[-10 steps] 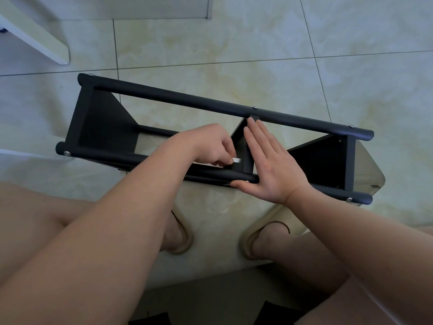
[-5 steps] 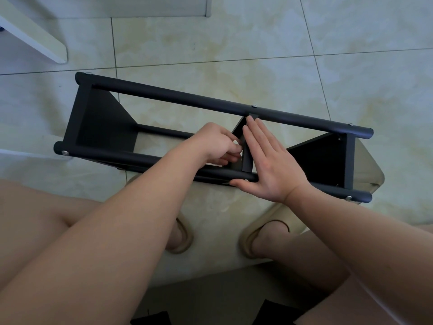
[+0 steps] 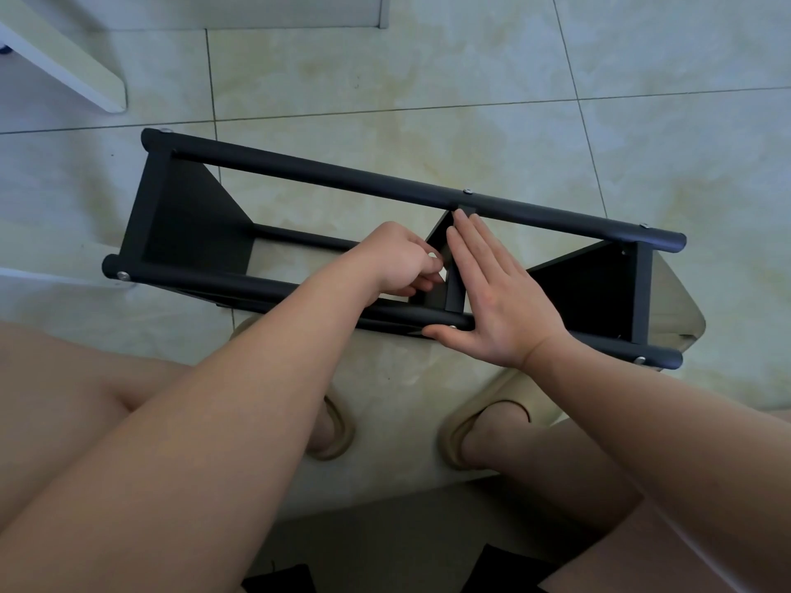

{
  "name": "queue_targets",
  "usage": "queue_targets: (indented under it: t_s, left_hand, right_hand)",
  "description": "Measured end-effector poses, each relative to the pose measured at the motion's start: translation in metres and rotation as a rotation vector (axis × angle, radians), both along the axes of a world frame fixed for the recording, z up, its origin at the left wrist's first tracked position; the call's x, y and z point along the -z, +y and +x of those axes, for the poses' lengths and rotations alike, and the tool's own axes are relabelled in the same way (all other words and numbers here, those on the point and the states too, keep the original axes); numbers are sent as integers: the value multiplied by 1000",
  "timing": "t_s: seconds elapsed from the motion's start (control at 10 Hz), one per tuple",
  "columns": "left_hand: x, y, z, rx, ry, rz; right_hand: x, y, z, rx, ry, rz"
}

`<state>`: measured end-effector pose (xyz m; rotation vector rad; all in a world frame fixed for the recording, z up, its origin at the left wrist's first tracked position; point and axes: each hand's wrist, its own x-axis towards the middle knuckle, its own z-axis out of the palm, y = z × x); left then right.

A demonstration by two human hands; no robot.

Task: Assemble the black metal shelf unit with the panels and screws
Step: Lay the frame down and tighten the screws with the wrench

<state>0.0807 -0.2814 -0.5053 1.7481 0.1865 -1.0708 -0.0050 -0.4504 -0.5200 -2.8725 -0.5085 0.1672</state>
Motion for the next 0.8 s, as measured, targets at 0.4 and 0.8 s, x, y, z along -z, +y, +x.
queue_targets:
  t_s: [0.4,0.8]
  left_hand:
    - [0,3,1,57,-2,9]
    - [0,5,3,16,172,-37]
  right_hand:
    - [0,-1,0,0,4,-8]
    - [1,1,-2,-3,-9,1]
